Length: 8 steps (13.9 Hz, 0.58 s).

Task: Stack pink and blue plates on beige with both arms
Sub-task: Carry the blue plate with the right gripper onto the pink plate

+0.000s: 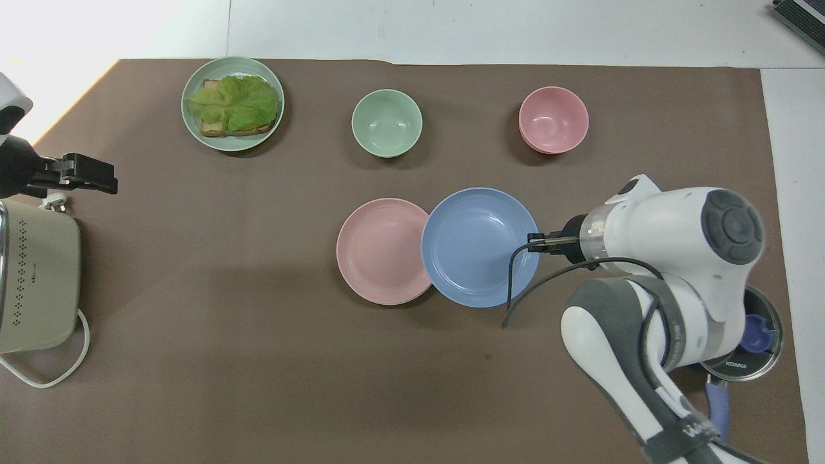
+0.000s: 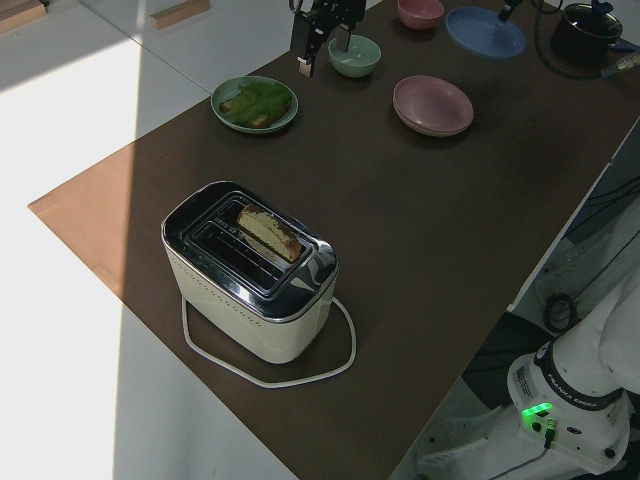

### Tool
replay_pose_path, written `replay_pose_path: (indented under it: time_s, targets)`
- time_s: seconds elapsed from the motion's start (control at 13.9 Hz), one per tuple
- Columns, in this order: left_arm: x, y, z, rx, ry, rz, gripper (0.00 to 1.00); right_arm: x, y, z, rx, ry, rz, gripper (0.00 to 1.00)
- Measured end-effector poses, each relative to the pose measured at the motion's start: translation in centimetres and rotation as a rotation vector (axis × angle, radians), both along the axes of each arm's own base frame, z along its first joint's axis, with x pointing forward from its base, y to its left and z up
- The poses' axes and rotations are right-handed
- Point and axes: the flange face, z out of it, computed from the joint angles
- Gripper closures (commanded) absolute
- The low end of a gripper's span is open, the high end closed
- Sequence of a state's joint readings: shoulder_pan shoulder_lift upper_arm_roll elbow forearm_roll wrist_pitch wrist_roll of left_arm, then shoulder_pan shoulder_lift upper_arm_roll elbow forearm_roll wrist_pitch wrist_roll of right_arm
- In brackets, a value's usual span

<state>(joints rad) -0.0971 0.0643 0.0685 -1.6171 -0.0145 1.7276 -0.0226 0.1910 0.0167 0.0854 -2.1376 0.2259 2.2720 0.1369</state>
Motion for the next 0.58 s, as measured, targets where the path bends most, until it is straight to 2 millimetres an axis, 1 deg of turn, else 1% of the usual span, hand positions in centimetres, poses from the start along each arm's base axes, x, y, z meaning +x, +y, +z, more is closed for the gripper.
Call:
replay_pose_path:
  time_s: [0.22, 0.29, 0.36, 0.58]
  targets:
    - [0.0, 0.0, 0.0, 0.000, 0.000, 0.000, 0.00, -0.3, 5.0, -2.5, 0.000, -0.008, -0.005, 1.00]
    - [0.0, 0.0, 0.0, 0.000, 0.000, 0.000, 0.00, -0.3, 6.3, -2.9, 0.003, -0.006, -0.007, 1.00]
    - [0.0, 0.0, 0.0, 0.000, 0.000, 0.000, 0.00, -0.1, 7.6, -2.9, 0.009, -0.007, -0.019, 1.00]
    - [0.0, 0.0, 0.0, 0.000, 0.000, 0.000, 0.00, 1.3, 10.6, -2.3, 0.025, -0.018, -0.055, 1.00]
